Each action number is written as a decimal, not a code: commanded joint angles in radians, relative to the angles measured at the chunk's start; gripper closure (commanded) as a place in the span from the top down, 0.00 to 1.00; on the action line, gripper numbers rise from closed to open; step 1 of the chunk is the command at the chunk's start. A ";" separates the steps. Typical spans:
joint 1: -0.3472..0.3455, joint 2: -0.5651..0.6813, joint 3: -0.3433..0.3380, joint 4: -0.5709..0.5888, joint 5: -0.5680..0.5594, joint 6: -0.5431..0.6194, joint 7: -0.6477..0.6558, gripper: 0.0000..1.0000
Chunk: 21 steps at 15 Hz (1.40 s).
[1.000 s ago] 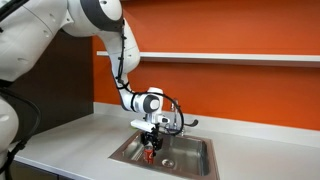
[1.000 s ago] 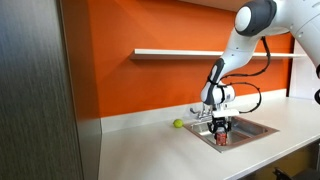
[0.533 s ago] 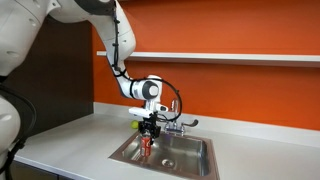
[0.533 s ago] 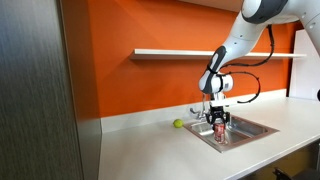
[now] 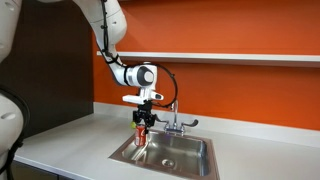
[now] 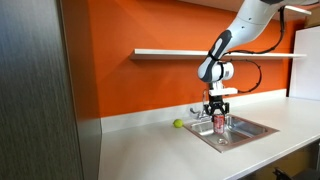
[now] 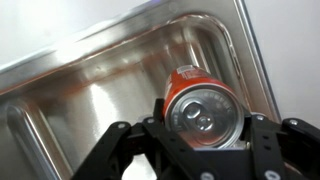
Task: Put the can on the counter to the left
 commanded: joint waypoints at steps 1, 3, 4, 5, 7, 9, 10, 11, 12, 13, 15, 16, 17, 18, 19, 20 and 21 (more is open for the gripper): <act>0.018 -0.124 0.015 -0.069 -0.035 -0.057 0.036 0.39; 0.031 -0.159 0.030 -0.096 -0.041 -0.072 0.035 0.39; 0.038 -0.175 0.039 -0.107 -0.040 -0.079 0.033 0.39; 0.047 -0.186 0.052 -0.120 -0.040 -0.081 0.033 0.39; 0.069 -0.202 0.080 -0.139 -0.035 -0.086 0.030 0.39; 0.093 -0.205 0.111 -0.153 -0.030 -0.085 0.029 0.39; 0.105 -0.205 0.126 -0.157 -0.023 -0.086 0.026 0.39; 0.116 -0.203 0.141 -0.160 -0.017 -0.085 0.021 0.39; 0.130 -0.192 0.157 -0.161 -0.014 -0.077 0.022 0.39; 0.142 -0.183 0.171 -0.164 -0.011 -0.069 0.020 0.39; 0.162 -0.166 0.194 -0.168 -0.006 -0.053 0.019 0.39; 0.171 -0.161 0.204 -0.167 -0.003 -0.052 0.019 0.39; 0.178 -0.149 0.212 -0.167 -0.004 -0.042 0.020 0.39; 0.185 -0.140 0.217 -0.166 -0.004 -0.034 0.019 0.39; 0.189 -0.127 0.222 -0.166 -0.004 -0.019 0.018 0.39; 0.193 -0.116 0.225 -0.164 -0.001 -0.009 0.018 0.39; 0.196 -0.105 0.228 -0.164 0.000 0.007 0.018 0.39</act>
